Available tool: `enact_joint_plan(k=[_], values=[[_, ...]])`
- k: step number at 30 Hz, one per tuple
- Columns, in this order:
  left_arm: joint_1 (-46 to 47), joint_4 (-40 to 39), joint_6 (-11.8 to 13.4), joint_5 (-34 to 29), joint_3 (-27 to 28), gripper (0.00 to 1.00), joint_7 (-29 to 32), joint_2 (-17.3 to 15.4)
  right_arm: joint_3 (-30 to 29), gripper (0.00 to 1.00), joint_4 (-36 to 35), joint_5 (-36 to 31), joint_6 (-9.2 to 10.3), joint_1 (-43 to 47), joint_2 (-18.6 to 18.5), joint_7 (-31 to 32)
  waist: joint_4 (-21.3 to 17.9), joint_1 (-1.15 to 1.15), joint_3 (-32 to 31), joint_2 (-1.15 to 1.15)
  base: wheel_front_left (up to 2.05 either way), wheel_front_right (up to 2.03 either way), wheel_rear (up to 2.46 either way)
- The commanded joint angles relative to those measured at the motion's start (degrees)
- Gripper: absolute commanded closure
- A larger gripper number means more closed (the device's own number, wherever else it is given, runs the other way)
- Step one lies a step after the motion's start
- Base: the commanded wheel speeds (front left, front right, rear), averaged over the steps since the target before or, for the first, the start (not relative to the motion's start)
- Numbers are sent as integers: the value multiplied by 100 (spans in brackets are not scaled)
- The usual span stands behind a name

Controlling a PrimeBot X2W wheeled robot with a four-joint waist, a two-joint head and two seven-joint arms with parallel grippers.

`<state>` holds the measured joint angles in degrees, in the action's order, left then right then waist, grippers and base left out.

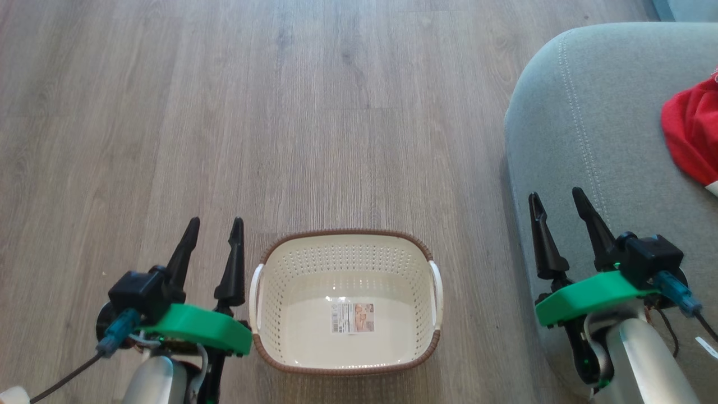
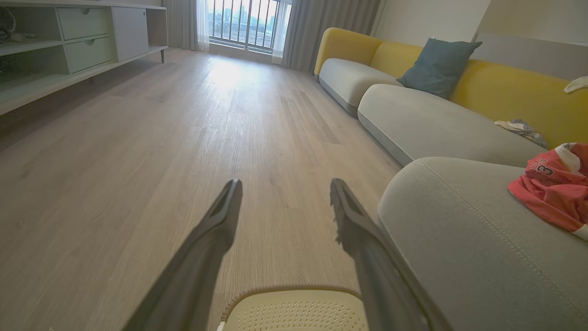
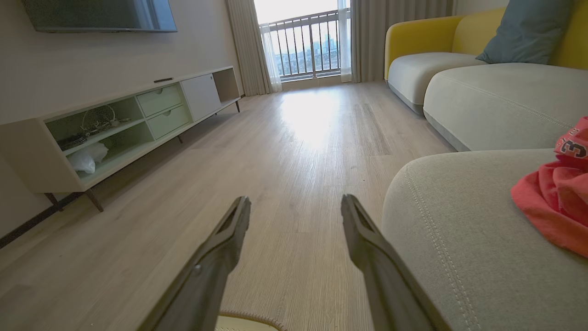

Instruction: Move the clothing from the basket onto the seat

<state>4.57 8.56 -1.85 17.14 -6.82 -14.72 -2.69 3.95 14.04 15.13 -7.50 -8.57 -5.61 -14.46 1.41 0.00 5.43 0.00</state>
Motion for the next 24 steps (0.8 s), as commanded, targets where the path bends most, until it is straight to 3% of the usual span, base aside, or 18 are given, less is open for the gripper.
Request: enact_joint_plan(k=[1,7,8,12,24], values=[[141,-175,-17,33,235,0,-28,-19,90,0,-163,-22,1,-85,25,-53,2,0,-2,0,0,0,0],[130,-171,-56,132,258,0,-28,-19,88,0,-143,-22,1,-90,38,-53,-16,0,-6,0,0,0,0],[-1,-1,-49,114,66,100,0,0,-11,100,15,3,0,1,4,0,-16,0,-7,0,0,0,0],[-94,343,-51,146,55,100,12,0,25,100,344,40,0,99,6,20,-19,0,-12,0,0,0,0],[-69,367,-101,870,165,100,205,-13,-51,100,310,807,0,115,10,200,-31,0,-62,0,0,0,0]])
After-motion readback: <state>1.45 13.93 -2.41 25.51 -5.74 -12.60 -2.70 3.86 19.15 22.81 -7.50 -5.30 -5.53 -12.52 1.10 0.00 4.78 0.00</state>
